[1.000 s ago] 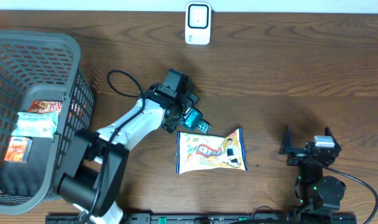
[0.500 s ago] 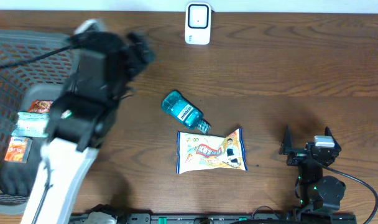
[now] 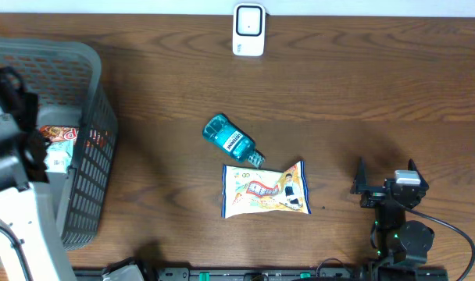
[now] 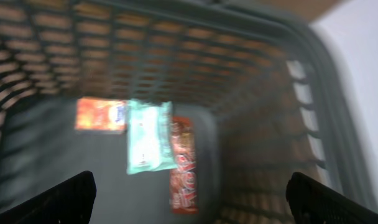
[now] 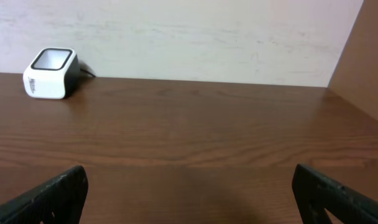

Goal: Scan the item barcode
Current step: 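Reach the left gripper into the basket and grasp the orange package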

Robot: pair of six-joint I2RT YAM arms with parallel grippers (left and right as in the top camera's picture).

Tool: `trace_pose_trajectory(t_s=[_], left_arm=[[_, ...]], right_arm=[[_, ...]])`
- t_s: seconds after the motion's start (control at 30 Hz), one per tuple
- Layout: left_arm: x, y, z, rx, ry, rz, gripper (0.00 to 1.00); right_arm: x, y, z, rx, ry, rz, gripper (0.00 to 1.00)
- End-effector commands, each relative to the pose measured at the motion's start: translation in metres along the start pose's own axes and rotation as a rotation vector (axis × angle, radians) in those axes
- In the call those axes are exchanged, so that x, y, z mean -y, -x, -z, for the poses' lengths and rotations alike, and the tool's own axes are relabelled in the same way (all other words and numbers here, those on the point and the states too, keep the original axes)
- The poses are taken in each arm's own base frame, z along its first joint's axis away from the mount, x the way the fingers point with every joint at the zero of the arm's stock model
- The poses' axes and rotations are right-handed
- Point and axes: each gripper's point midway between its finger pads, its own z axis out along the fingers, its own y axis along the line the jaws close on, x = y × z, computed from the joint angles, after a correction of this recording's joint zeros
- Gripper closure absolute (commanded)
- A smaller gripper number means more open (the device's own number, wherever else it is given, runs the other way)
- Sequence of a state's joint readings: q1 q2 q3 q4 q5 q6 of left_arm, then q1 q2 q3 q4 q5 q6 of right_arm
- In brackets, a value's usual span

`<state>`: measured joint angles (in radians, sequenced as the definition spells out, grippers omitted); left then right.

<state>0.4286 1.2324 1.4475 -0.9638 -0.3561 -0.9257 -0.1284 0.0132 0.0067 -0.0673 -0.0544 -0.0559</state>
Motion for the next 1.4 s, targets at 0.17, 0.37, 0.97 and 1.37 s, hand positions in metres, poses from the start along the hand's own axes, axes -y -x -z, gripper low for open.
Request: trace_pose_trajectory(t_s=[0.17,0.37,0.97,1.37], left_arm=[[-0.081,-0.032,-0.093,-0.236,0.379,0.084,0.02],[-0.127,-0.063,-0.137,-0.264,0.606,0.036,0.08],[-0.170,-0.083,-0.190,-0.207,0.577,0.026,0.25],[-0.173,-0.084,-0.205,-0.201,0.572,0.023,0.31]], right_arm=[[-0.001,-0.001,0.000,-0.003,0.006,-0.002,0.01],[-0.001,-0.001,0.000,-0.003,0.006,-0.002,0.01],[-0.001,-0.001,0.000,-0.003,0.006,-0.002,0.01],[-0.001,-0.001,0.000,-0.004,0.006,-0.003,0.01]])
